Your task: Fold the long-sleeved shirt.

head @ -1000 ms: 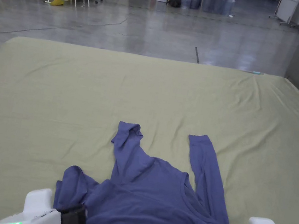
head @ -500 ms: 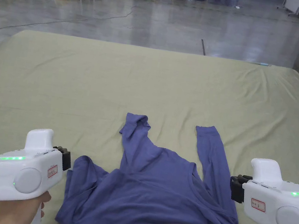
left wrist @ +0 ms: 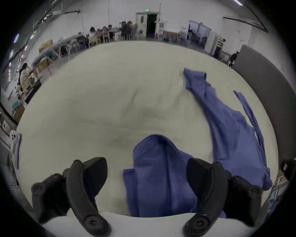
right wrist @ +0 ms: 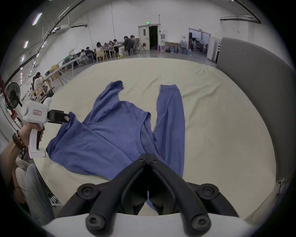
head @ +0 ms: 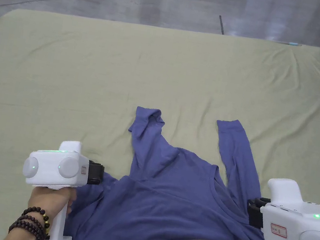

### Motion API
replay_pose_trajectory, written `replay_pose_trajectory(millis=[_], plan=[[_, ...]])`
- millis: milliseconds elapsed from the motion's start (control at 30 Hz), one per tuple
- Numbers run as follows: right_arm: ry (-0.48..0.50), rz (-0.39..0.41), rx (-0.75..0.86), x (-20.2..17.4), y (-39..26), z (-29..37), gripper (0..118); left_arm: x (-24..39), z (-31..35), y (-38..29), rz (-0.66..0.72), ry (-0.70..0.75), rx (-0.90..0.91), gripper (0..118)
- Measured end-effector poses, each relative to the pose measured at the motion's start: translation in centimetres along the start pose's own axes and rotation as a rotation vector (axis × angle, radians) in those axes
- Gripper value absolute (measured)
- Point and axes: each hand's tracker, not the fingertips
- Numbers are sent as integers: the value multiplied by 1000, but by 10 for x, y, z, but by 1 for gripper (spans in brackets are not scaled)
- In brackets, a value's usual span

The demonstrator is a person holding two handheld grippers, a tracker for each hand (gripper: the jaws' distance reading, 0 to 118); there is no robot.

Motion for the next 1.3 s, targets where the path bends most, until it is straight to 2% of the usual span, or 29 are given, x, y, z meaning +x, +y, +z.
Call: replay_pose_trajectory(millis=[100,133,167,200,300,333,367,400,433,567,700,833,900,933,1033,1067,1100,1133,1167,1300], plan=[[-6,22,-19,-1,7,-11,2,5,-5,-11,-46,20,45,91],[-3,27,-19,-1,13,-15,2,8,2,-12,-63,19,56,58],[-1,32,-18,0,18,-19,2,11,10,-12,-75,20,58,15],[3,38,-17,0,29,-26,2,12,20,-11,-93,25,92,6],[16,47,-4,1,67,-48,3,9,41,-9,-80,-26,108,6],[23,50,7,1,80,-55,9,7,48,-9,-70,-38,133,6],[41,52,22,1,93,-65,38,4,56,-9,-59,-36,164,6],[42,54,20,1,106,-75,80,2,62,-9,-56,-31,171,6],[51,61,5,1,120,-89,101,-3,66,-9,-50,-25,175,6],[64,98,-111,-3,148,-145,98,-17,89,-13,-12,-49,207,6],[110,93,-227,-6,149,-187,98,-21,96,-15,-7,-58,217,6],[112,135,-272,-19,140,-209,95,-17,97,-14,-14,-57,212,6],[47,158,-342,-22,136,-220,84,-14,95,-14,-22,-57,209,6],[6,173,-368,-25,133,-224,70,-13,95,-14,-25,-57,206,6],[21,149,-350,-26,129,-222,64,-16,90,-14,-3,-66,204,6],[14,129,-371,-29,131,-218,52,-17,89,-14,4,-65,203,6],[20,141,-378,-31,132,-214,34,-18,89,-15,8,-65,202,6],[13,165,-372,-34,130,-211,7,-19,89,-15,11,-62,203,6],[4,191,-374,-36,129,-209,7,-19,90,-15,12,-60,205,6],[36,152,-301,-32,142,-173,7,-22,108,-7,19,-68,244,6]])
